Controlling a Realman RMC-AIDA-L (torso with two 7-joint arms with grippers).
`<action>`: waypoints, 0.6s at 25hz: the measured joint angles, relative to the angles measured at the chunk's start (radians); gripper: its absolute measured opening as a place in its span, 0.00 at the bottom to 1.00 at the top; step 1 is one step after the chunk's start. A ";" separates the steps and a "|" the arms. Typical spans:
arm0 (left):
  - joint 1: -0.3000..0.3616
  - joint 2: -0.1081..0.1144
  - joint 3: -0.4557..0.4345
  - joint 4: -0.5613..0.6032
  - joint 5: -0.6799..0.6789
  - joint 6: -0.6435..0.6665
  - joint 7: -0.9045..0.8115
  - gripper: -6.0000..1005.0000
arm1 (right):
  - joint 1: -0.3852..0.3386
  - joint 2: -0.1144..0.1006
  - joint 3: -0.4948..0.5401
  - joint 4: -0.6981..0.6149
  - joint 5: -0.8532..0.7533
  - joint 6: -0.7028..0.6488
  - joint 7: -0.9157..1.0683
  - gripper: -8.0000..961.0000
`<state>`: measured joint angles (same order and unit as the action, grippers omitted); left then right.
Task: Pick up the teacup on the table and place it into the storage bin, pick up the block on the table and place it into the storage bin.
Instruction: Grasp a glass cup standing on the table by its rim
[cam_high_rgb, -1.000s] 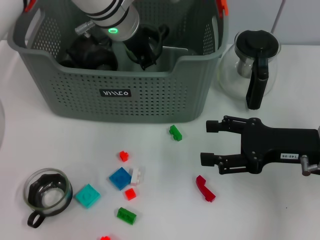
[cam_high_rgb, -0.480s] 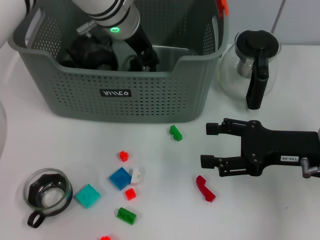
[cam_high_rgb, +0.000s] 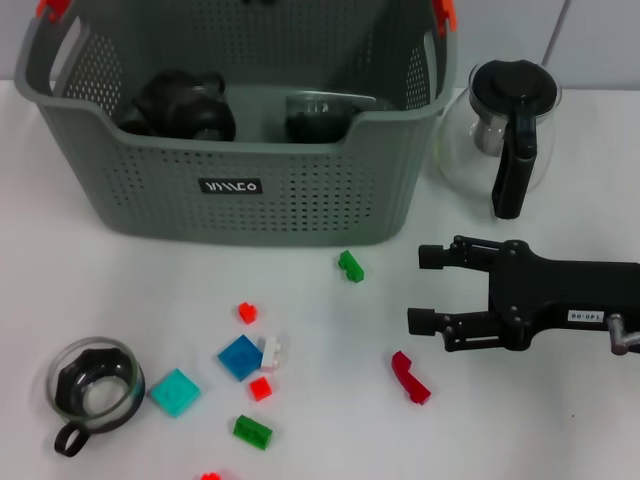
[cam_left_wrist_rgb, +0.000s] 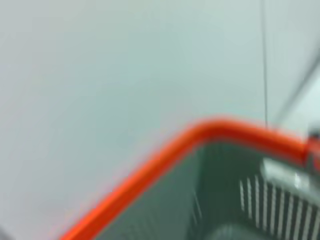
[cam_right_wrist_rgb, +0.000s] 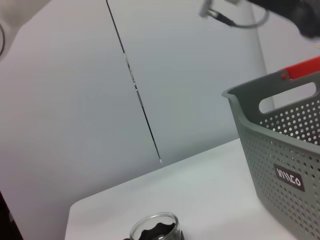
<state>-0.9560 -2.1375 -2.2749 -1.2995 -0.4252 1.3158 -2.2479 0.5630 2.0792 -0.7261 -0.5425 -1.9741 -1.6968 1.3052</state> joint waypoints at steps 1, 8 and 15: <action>0.016 0.003 -0.032 -0.028 -0.035 0.027 -0.008 0.46 | -0.001 0.000 0.000 0.000 0.000 0.000 0.000 0.98; 0.228 0.056 -0.258 -0.183 -0.404 0.376 0.030 0.46 | -0.006 -0.001 0.001 -0.001 0.000 0.000 0.000 0.98; 0.388 0.027 -0.337 -0.293 -0.464 0.648 0.175 0.45 | 0.001 -0.003 -0.001 -0.001 -0.005 0.000 0.000 0.98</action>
<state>-0.5682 -2.1105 -2.6120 -1.5925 -0.8892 1.9641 -2.0729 0.5638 2.0759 -0.7267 -0.5431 -1.9793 -1.6965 1.3056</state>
